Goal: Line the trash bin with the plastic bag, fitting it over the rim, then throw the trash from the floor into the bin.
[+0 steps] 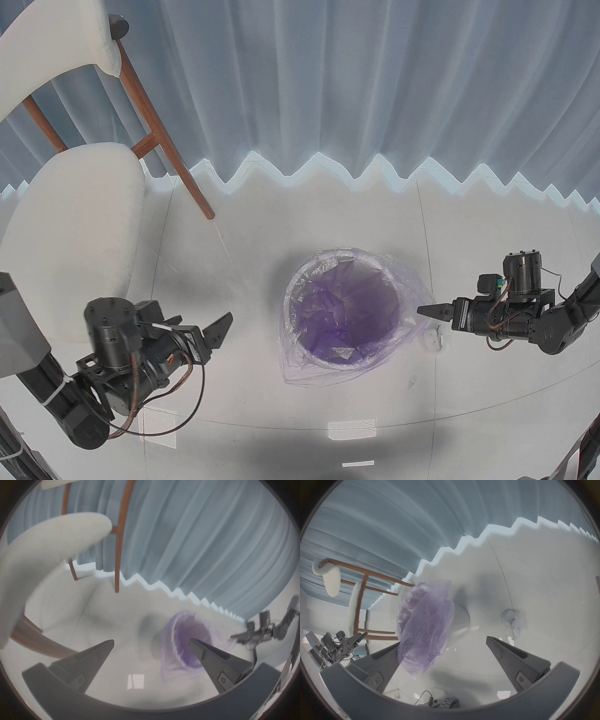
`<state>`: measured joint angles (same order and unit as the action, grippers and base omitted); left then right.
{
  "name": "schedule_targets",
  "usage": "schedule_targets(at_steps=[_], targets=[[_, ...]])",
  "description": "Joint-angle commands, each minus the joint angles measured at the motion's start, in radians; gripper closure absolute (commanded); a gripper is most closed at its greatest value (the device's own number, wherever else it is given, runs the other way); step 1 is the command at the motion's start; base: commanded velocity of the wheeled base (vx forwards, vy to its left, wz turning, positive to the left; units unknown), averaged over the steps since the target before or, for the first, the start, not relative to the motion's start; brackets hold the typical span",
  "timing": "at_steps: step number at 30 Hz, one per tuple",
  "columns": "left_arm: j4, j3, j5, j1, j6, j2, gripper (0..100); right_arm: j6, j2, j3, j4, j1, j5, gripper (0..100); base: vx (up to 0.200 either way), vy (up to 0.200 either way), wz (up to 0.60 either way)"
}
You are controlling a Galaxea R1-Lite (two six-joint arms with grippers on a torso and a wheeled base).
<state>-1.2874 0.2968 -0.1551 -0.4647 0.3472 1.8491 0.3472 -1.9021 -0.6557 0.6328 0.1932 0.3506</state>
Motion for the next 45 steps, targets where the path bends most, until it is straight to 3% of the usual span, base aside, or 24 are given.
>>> schedule_targets(at_steps=[1,7,9,14,16,17,20,24,27,33,39,41,45], targets=[[-0.214,-0.163,-0.003,0.023,0.084,-0.105,0,0.026,0.089,0.018,-0.025,0.009,0.037,0,0.000,0.000,0.00],[-0.262,-0.212,-0.070,0.012,0.081,-0.113,0,-0.054,-0.003,0.248,-0.031,0.002,0.041,0,0.000,0.000,0.00],[-0.262,-0.211,-0.081,0.011,0.079,-0.122,0,-0.033,-0.055,0.263,0.021,-0.024,0.053,0,0.000,0.000,0.00],[-0.262,-0.209,-0.084,0.011,0.079,-0.143,0,0.078,-0.219,0.268,0.337,-0.135,0.128,0,0.000,0.000,0.00],[-0.262,-0.209,-0.084,0.009,0.079,-0.143,0,0.087,-0.232,0.269,0.366,-0.140,0.139,0,0.000,0.000,0.00],[-0.262,-0.211,-0.083,-0.005,0.084,-0.145,0,0.128,-0.285,0.283,0.486,-0.152,0.180,0,0.000,0.000,0.00],[-0.262,-0.211,-0.083,-0.032,0.096,-0.143,0,0.173,-0.342,0.295,0.597,-0.152,0.197,0,0.000,0.000,0.00],[-0.262,-0.197,-0.077,-0.086,0.105,-0.107,0,0.319,-0.442,0.363,0.929,-0.141,0.301,0,0.000,0.000,0.00],[-0.262,-0.194,-0.080,-0.103,0.104,-0.088,0,0.349,-0.449,0.375,0.938,-0.149,0.357,0,0.000,0.000,0.00],[-0.262,-0.219,-0.118,-0.111,0.110,-0.096,0,0.351,-0.373,0.346,0.938,-0.270,0.465,0,0.000,0.000,0.00],[-0.262,-0.254,-0.132,-0.111,0.111,-0.105,0,0.365,-0.130,0.352,0.938,-0.321,0.551,0,0.000,0.000,0.00],[-0.262,-0.266,-0.132,-0.111,0.111,-0.116,0,0.407,0.006,0.367,0.920,-0.284,0.553,0,0.000,0.000,0.00],[-0.262,-0.281,-0.135,-0.111,0.111,-0.136,0,0.427,0.210,0.397,0.783,-0.124,0.553,0,0.000,0.000,0.00]])
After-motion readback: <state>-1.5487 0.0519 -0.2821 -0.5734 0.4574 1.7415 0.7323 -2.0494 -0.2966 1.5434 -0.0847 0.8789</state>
